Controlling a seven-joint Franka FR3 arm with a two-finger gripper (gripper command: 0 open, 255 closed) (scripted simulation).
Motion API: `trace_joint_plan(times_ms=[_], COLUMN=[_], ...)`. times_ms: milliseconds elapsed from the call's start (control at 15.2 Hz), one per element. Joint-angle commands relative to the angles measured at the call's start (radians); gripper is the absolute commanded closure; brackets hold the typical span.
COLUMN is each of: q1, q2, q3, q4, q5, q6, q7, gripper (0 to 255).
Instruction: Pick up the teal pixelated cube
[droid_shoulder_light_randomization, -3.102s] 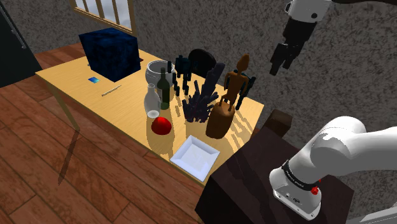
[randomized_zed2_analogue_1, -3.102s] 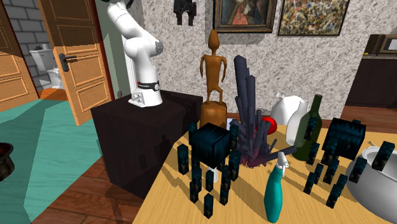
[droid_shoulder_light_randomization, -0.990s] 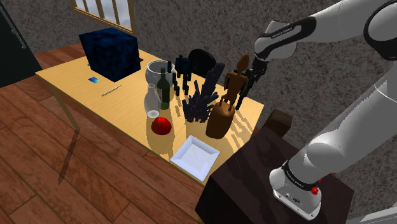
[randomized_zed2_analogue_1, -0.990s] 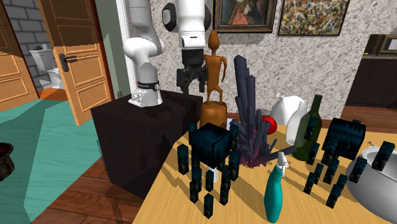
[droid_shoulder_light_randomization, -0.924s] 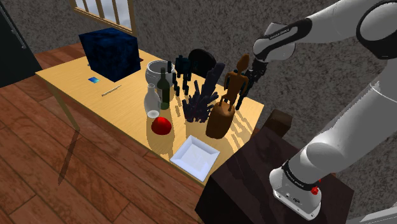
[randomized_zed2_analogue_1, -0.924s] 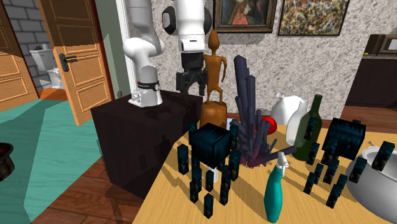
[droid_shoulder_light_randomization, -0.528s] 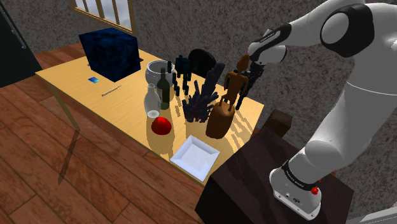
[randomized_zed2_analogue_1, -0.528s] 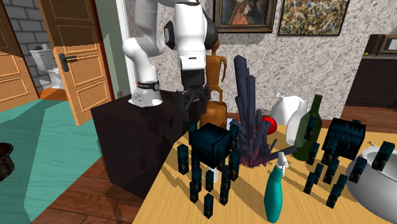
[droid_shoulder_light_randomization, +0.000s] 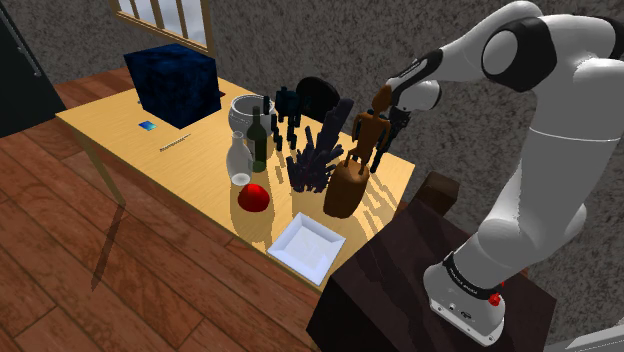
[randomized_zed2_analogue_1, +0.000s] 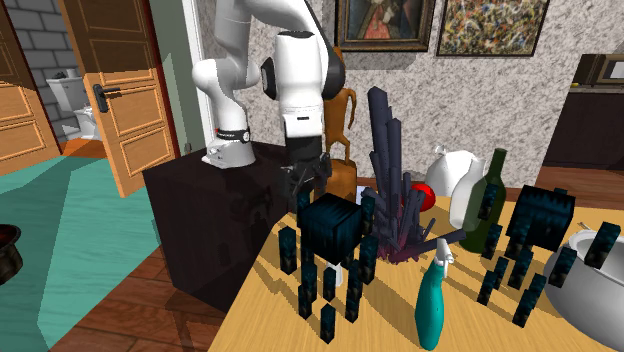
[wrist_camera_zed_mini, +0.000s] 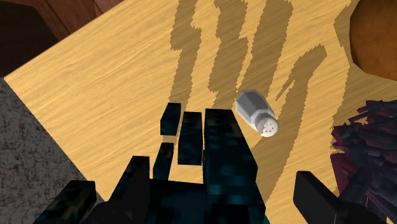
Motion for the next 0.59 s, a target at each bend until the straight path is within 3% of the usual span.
trace_joint_plan(times_ms=[0,66,132,528], q1=[-0.005,-0.005,-0.003,-0.003], q2=[0.017,0.017,0.018,0.018], q3=[0.007,0.007,0.007,0.007], q4=[-0.002,-0.002,0.000,0.000], q5=[0.011,0.011,0.011,0.011], q6=[0.018,0.018,0.018,0.018], q7=[-0.008,-0.008,-0.005,-0.005], gripper=[0,0,255,255])
